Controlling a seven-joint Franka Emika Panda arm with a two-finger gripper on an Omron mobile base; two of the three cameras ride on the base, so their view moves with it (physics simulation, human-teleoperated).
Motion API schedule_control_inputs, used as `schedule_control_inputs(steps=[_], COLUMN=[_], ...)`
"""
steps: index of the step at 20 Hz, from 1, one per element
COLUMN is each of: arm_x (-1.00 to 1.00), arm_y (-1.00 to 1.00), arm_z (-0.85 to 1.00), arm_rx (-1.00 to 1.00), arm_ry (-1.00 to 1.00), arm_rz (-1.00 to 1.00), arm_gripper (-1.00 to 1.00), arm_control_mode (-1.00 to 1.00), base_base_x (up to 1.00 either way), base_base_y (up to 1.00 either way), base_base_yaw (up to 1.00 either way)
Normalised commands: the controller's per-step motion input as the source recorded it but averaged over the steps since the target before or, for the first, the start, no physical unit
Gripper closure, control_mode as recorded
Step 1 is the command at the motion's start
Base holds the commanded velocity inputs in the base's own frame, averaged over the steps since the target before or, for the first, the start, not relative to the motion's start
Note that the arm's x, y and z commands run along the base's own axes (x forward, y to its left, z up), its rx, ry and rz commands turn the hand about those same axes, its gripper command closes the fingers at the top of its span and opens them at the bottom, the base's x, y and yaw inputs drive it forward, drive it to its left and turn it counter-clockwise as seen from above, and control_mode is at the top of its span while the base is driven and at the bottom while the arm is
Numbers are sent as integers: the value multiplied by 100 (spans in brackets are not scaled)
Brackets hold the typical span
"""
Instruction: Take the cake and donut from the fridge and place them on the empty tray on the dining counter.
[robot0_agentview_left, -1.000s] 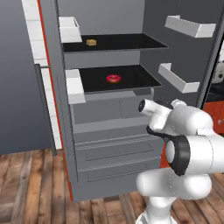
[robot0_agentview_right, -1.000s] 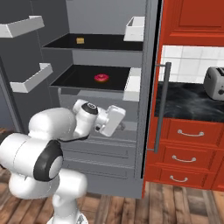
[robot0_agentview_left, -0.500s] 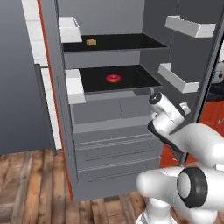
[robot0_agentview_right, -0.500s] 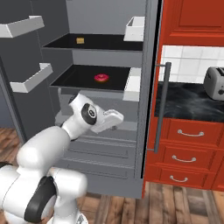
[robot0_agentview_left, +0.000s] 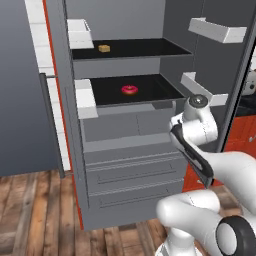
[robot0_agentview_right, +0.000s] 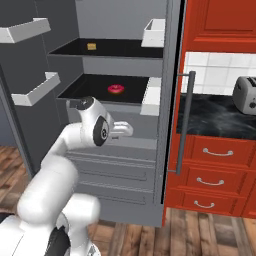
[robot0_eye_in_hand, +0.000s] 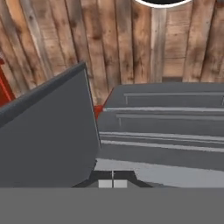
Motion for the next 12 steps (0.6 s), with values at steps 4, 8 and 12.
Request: schedule_control_inputs(steps=[4, 8, 12], arm_x=[0, 0, -18], arm_y=[40, 56, 49], arm_z=[25, 24, 17], arm_rx=[26, 14, 6], arm_ry=[-42, -26, -8], arm_rz=[10, 11, 2], arm_gripper=[100, 100, 100], arm_control_mode=[-100, -100, -100], base_base_x=[0, 0, 0], base_base_y=[0, 0, 0], base_base_yaw=[0, 0, 0])
